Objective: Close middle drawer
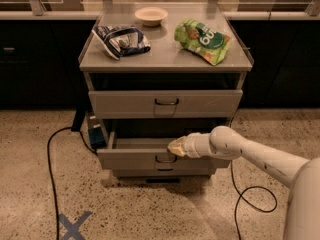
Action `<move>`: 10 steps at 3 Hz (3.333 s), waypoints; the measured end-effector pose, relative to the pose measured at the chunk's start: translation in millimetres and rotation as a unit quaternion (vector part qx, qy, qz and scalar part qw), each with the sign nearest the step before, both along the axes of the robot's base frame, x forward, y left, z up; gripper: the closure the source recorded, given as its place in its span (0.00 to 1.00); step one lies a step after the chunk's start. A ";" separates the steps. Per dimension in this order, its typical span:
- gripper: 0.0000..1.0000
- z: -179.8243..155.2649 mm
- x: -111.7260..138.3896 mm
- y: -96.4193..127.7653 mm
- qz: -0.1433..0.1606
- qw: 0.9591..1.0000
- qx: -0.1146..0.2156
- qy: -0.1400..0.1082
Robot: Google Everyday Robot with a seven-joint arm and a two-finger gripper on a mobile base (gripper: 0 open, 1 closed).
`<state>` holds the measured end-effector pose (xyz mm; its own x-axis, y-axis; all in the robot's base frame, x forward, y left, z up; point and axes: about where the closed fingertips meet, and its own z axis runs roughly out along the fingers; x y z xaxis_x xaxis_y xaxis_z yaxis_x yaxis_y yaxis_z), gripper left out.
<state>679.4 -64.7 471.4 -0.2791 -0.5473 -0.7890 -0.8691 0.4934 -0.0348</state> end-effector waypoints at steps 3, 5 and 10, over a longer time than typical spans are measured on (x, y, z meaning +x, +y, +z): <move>1.00 1.3 -42.7 -33.8 -0.037 0.999 0.023 -0.012; 1.00 -38.7 -41.2 -49.4 -0.054 0.998 0.024 0.009; 1.00 -36.9 46.3 -50.4 -0.075 0.997 0.015 -0.008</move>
Offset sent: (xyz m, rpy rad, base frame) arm -0.0446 -0.0562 0.0216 0.0308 -0.0626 -0.1282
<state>725.7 -115.1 434.5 -0.3423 -0.4762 -0.8100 -0.7854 0.6181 -0.0315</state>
